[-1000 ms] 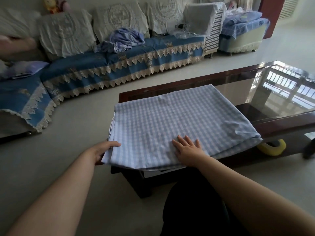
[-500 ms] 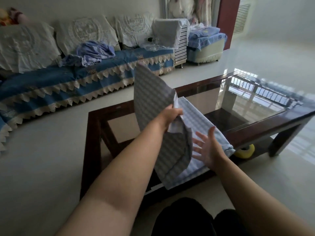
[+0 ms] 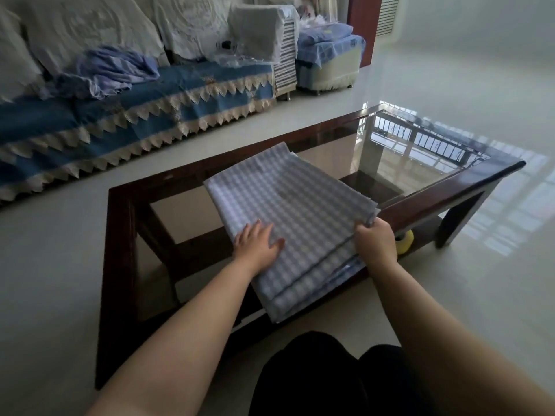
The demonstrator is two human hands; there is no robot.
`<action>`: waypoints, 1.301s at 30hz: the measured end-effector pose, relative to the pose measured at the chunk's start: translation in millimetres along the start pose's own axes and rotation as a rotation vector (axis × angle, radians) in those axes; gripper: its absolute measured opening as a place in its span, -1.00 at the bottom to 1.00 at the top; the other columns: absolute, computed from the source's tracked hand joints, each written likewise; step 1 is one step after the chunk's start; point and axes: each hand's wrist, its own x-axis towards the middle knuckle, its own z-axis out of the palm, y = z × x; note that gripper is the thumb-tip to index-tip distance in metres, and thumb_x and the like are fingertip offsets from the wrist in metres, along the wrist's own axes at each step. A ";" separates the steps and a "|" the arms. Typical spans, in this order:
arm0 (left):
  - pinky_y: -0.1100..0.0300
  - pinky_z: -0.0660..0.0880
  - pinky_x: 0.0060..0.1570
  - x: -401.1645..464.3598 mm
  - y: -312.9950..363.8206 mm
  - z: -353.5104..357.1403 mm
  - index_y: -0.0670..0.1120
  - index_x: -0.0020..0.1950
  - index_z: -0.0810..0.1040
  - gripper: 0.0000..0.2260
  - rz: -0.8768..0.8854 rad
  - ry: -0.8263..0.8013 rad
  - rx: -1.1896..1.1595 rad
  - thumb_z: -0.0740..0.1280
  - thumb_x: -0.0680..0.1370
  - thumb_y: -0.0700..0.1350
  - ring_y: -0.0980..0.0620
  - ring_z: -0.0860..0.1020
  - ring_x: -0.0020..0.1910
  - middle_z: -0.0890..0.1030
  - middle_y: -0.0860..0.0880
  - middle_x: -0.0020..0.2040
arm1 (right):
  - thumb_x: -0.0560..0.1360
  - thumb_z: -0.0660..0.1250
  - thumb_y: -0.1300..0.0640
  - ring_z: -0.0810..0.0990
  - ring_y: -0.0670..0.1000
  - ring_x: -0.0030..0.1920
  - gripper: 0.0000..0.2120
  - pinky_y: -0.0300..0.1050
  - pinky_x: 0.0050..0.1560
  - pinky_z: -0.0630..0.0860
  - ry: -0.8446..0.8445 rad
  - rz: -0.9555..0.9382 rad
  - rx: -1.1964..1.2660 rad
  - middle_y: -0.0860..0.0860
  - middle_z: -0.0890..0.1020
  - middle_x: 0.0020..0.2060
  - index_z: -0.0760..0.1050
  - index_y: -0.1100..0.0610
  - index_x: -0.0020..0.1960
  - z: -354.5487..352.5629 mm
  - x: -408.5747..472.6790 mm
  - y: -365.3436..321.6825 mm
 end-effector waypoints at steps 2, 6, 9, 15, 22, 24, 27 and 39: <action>-0.07 -0.13 0.48 -9.9 -0.8 10.4 0.07 0.52 0.12 -0.43 0.018 0.006 0.022 0.04 0.56 0.28 -0.11 -0.09 0.54 -0.01 -0.06 0.57 | 0.41 0.19 0.18 0.58 0.16 -0.13 -0.79 0.01 -0.07 0.51 -0.021 0.094 -0.032 0.12 0.63 -0.16 0.55 0.17 -0.05 -5.3 0.1 12.0; -0.06 0.05 0.44 -24.9 -4.5 20.2 -0.07 0.47 0.26 -0.48 -0.264 0.325 -0.336 0.19 0.57 0.14 -0.21 0.02 0.51 0.06 -0.21 0.54 | 0.37 0.19 0.18 0.59 0.15 -0.09 -0.69 0.03 0.00 0.54 -0.017 0.146 0.012 0.10 0.64 -0.09 0.53 0.14 0.08 -4.3 -1.7 23.5; 0.03 0.24 0.35 -28.4 -7.6 9.0 -0.26 0.45 0.24 -0.55 -0.539 0.542 -0.825 0.16 0.62 -0.06 -0.24 0.28 0.42 0.28 -0.31 0.44 | 0.39 0.19 0.09 0.54 0.16 0.01 -0.68 0.01 -0.03 0.45 0.064 0.101 -0.116 0.09 0.57 0.01 0.45 0.13 0.12 -1.9 -4.4 23.9; -0.05 0.55 0.09 -14.3 -20.4 -11.0 -0.31 0.22 0.47 -0.64 -0.659 0.154 -0.798 0.24 0.56 -0.06 -0.26 0.56 0.12 0.55 -0.28 0.19 | 0.47 0.16 -0.29 0.34 0.18 0.31 -0.42 0.03 0.24 0.28 -0.013 0.195 -0.379 0.15 0.40 0.30 0.46 0.11 0.28 -10.3 20.3 21.3; 0.15 0.42 -0.18 -8.7 -54.1 -65.3 -0.18 -0.12 0.61 -0.87 -0.476 0.518 -0.613 0.31 0.46 -0.17 -0.21 0.61 -0.06 0.66 -0.22 -0.07 | 0.41 0.42 0.00 0.61 0.10 -0.09 -0.59 -0.01 0.01 0.57 -0.242 0.206 -0.061 0.11 0.64 -0.12 0.56 0.27 0.11 18.3 -10.9 10.7; 0.07 0.49 0.00 -7.6 -72.8 -73.3 -0.20 0.10 0.56 -0.75 -0.484 0.418 -0.411 0.30 0.49 -0.11 -0.24 0.56 0.06 0.60 -0.23 0.11 | 0.37 0.40 -0.11 0.54 0.15 0.13 -0.54 0.01 0.17 0.49 -0.334 0.223 -0.292 0.11 0.59 0.07 0.55 0.14 0.16 29.3 -23.0 8.8; -0.10 0.24 0.40 -20.9 -74.7 -45.5 -0.08 0.47 0.25 -0.43 -0.396 0.086 -0.152 0.24 0.54 0.15 -0.25 0.22 0.43 0.17 -0.20 0.51 | 0.39 0.33 -0.20 0.30 0.17 0.29 -0.47 0.02 0.25 0.31 -0.297 0.168 -0.569 0.09 0.38 0.27 0.48 0.08 0.25 35.5 -35.4 -0.5; -0.26 -0.27 0.39 -43.9 -35.0 16.6 0.30 0.49 -0.17 -0.46 -0.016 -0.071 0.061 -0.21 0.52 0.36 -0.06 -0.22 0.53 -0.22 0.14 0.55 | 0.48 0.21 -0.02 0.58 0.16 -0.01 -0.69 0.03 -0.04 0.53 -0.216 0.079 -0.355 0.11 0.59 0.03 0.46 0.16 0.10 18.2 -45.0 -0.2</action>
